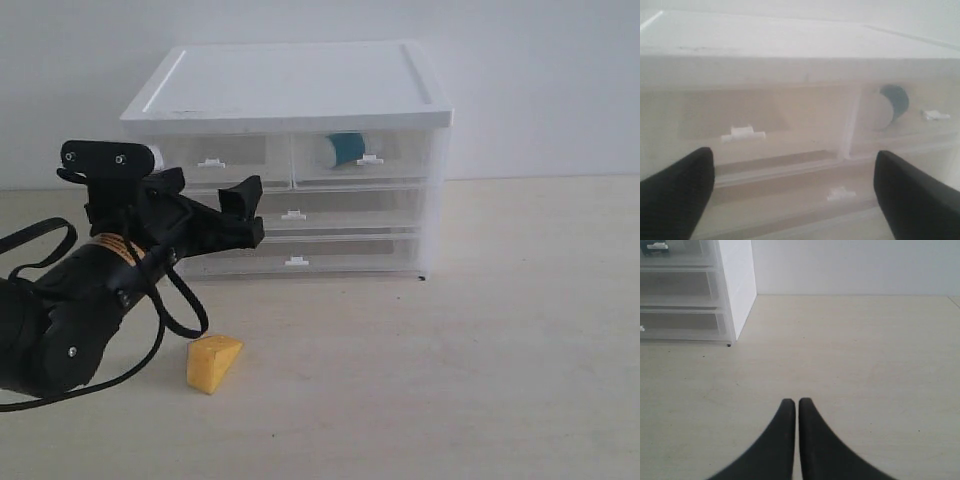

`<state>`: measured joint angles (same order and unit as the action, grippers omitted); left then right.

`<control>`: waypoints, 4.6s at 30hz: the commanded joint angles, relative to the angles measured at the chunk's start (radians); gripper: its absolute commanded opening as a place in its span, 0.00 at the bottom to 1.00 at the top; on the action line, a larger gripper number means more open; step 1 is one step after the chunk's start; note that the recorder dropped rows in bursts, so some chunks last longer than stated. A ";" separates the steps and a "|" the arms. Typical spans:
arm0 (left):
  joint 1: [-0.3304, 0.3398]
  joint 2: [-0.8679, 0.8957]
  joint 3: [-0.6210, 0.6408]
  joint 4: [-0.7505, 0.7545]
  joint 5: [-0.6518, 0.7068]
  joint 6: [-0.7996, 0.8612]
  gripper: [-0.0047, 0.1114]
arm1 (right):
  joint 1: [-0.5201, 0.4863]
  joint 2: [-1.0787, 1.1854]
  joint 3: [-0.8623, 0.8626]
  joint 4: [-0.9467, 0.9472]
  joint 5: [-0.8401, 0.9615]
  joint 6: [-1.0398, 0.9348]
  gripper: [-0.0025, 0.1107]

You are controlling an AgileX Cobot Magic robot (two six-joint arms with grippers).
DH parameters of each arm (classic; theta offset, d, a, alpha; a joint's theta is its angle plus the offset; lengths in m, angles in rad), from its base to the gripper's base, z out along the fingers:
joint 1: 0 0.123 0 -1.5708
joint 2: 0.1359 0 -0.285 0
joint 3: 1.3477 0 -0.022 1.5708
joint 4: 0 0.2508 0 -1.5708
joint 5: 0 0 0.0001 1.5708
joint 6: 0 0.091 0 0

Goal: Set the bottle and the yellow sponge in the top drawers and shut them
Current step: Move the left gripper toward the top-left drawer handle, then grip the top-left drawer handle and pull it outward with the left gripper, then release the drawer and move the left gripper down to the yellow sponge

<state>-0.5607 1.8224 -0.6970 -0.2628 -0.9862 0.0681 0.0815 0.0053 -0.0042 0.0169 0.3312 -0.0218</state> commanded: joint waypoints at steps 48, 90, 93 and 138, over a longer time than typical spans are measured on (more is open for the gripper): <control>-0.008 0.261 -0.185 -0.192 -0.235 0.135 0.59 | -0.003 -0.005 0.004 -0.005 -0.004 -0.001 0.02; -0.120 0.113 -0.028 -0.290 -0.235 0.160 0.08 | -0.003 -0.005 0.004 -0.005 -0.004 -0.001 0.02; -0.167 0.068 0.022 -0.344 -0.235 0.200 0.08 | -0.003 -0.005 0.004 -0.005 -0.004 -0.001 0.02; -0.378 -0.109 0.248 -0.708 0.029 0.312 0.70 | -0.003 -0.005 0.004 -0.005 -0.004 -0.001 0.02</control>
<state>-0.9314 1.7350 -0.4522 -0.9072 -1.0250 0.3442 0.0815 0.0053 -0.0042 0.0169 0.3312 -0.0218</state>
